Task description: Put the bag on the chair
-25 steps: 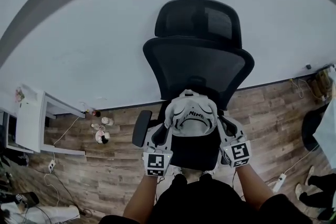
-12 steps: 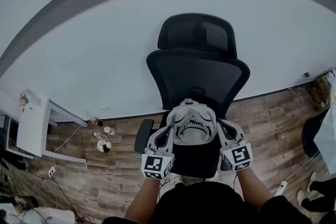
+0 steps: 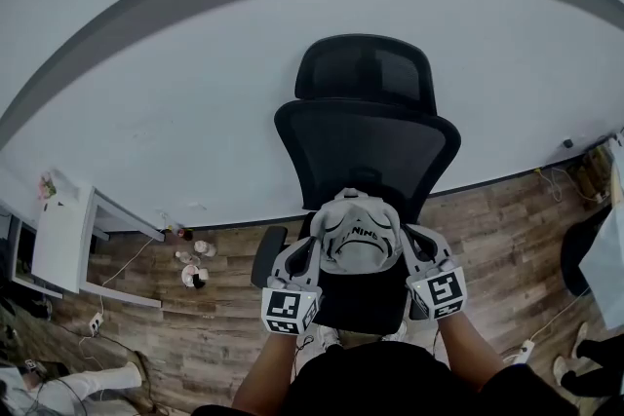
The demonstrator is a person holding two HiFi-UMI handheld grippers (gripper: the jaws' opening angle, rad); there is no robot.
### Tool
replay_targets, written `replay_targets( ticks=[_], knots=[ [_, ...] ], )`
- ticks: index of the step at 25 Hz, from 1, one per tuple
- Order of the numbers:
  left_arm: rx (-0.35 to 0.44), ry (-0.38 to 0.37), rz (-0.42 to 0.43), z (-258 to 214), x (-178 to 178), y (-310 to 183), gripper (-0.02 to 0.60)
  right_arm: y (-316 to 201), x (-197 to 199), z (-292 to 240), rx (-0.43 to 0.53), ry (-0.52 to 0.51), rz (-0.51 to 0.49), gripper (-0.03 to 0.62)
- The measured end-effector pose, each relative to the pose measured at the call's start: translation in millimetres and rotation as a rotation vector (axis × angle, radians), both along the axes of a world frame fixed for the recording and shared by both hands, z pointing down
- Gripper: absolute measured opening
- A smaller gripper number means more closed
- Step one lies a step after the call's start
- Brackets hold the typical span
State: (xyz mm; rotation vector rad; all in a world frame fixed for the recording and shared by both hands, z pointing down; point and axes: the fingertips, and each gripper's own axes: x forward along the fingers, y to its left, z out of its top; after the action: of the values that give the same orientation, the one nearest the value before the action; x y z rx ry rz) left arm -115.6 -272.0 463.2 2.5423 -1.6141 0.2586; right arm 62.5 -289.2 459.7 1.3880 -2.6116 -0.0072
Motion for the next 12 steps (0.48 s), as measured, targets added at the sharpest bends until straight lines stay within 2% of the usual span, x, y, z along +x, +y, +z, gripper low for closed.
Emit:
replay_targets(
  ticks=[12],
  knots=[
    [0.002,-0.002,0.004,-3.4,3.4,-0.4,0.025,-0.9,-4.1,-6.5,0.014,0.002,-0.009,0.02]
  ],
)
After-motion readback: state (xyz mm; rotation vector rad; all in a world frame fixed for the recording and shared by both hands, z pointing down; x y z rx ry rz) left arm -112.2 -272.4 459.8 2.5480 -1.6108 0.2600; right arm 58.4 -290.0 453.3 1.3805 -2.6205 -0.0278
